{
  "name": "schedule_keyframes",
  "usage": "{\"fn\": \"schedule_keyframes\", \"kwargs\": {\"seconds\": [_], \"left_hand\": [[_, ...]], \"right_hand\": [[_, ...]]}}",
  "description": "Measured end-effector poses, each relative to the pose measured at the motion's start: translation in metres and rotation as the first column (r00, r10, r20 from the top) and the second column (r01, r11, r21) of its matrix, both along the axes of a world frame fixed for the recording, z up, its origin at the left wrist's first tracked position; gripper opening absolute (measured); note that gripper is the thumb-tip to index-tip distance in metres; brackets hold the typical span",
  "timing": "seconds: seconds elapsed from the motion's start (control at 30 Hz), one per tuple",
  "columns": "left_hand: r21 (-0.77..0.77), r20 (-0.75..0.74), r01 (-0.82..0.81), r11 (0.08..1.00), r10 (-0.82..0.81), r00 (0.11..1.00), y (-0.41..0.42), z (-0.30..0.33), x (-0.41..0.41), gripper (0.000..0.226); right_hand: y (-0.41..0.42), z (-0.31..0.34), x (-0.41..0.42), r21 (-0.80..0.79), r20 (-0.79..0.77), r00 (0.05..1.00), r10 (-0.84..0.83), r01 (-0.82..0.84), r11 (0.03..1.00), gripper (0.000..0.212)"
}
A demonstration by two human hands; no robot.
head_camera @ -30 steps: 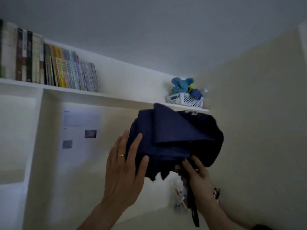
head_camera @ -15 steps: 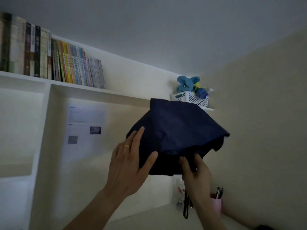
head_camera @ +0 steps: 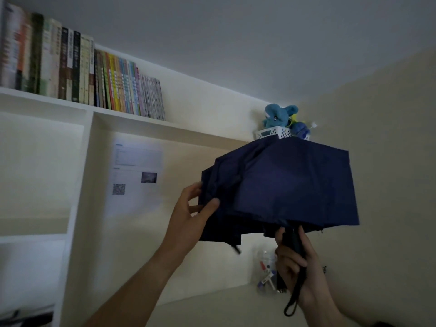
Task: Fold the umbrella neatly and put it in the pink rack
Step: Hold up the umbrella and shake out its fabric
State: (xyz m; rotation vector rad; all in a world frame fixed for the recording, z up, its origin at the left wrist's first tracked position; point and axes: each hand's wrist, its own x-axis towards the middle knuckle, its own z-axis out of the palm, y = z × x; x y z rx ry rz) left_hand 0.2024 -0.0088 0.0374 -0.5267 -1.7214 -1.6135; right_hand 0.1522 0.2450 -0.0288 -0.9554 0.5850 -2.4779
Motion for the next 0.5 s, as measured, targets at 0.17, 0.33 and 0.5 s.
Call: {"fn": "schedule_keyframes", "kwargs": {"seconds": [0.17, 0.33, 0.5], "left_hand": [[0.055, 0.049, 0.135, 0.989, -0.138, 0.989, 0.009, 0.001, 0.012, 0.015], [-0.020, -0.161, -0.229, 0.973, 0.223, 0.961, 0.015, -0.002, 0.026, 0.064], [-0.288, -0.406, -0.410, 0.865, 0.278, 0.871, 0.027, 0.002, 0.045, 0.044]], "right_hand": [[0.005, -0.005, -0.001, 0.005, -0.004, 1.000, -0.008, 0.008, 1.000, 0.041], [0.011, -0.016, -0.002, 0.040, 0.046, 0.999, -0.009, 0.007, 0.999, 0.046], [0.012, -0.028, 0.005, 0.003, 0.080, 0.996, -0.042, 0.042, 0.999, 0.043]]}}
